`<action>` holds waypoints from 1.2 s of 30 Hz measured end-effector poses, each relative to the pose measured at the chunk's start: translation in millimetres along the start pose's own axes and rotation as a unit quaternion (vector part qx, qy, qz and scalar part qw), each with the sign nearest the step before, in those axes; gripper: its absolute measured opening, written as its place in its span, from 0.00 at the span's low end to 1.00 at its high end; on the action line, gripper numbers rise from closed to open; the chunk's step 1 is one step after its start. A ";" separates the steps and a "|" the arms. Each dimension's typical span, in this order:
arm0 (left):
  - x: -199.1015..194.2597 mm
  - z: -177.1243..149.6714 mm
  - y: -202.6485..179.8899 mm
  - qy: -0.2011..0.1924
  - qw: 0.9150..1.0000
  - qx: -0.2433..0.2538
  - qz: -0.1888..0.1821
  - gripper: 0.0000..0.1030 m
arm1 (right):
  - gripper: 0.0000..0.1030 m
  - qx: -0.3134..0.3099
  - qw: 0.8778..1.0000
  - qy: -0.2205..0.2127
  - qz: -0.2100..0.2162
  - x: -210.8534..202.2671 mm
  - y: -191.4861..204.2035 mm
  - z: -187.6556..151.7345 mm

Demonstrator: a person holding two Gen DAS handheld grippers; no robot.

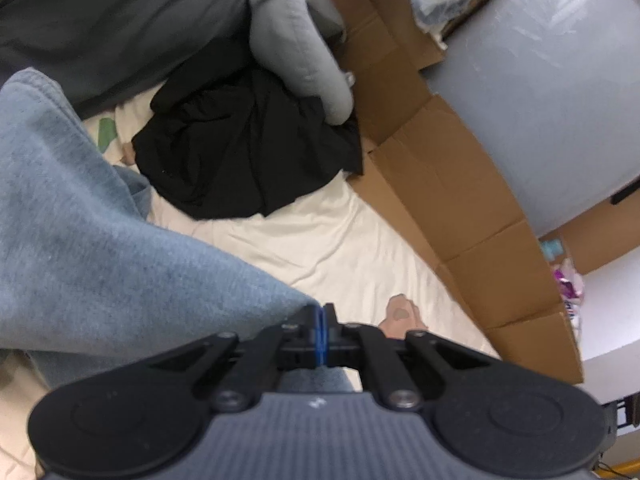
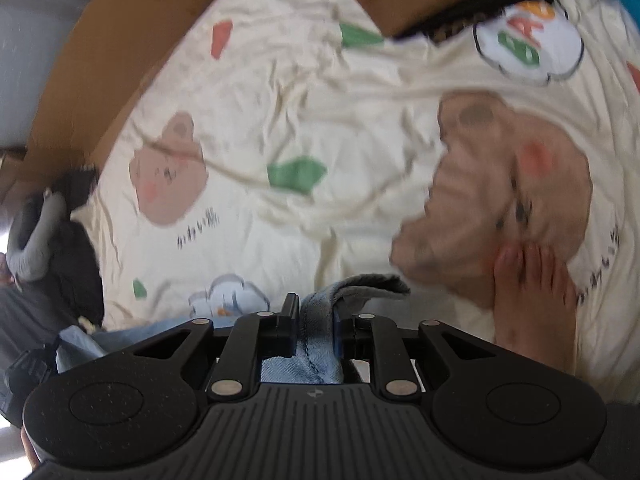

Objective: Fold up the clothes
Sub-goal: 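Open the right tool and lay the jeans leg flat on the sheet, then grasp the jeans waistband area with the left tool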

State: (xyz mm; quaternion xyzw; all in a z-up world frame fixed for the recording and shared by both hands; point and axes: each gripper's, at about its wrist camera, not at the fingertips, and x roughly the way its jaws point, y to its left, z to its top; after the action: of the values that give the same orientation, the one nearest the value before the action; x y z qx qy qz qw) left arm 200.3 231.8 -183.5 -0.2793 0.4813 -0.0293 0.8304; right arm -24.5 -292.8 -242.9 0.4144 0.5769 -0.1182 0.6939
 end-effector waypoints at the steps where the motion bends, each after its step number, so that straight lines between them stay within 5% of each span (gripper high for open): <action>1: 4.0 1.1 -0.7 0.007 1.000 -0.003 0.001 0.01 | 0.30 -0.004 1.000 -0.012 -0.003 -2.0 1.8 3.9; 3: 7.2 2.3 -3.5 0.021 1.000 0.011 -0.017 0.07 | 0.46 -0.008 1.000 -0.027 0.001 -5.9 4.2 9.4; 6: 4.8 2.7 -4.8 0.022 1.000 0.019 -0.012 0.15 | 0.49 -0.014 0.999 -0.032 0.004 -9.0 5.4 8.5; 18: -49.3 12.7 38.0 0.003 1.000 0.003 0.022 0.23 | 0.55 -0.060 0.997 -0.048 0.011 -21.7 11.7 -5.2; 36: -132.9 32.2 160.9 -0.048 0.992 -0.061 0.099 0.28 | 0.59 -0.147 0.989 -0.025 -0.007 7.4 23.5 -36.2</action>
State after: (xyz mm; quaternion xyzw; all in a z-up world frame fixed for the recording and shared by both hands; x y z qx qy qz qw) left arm 120.0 423.5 -146.4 -0.2817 0.4675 0.0962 0.8324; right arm -32.6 -249.9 -238.9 0.3009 0.5737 -0.0476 0.7603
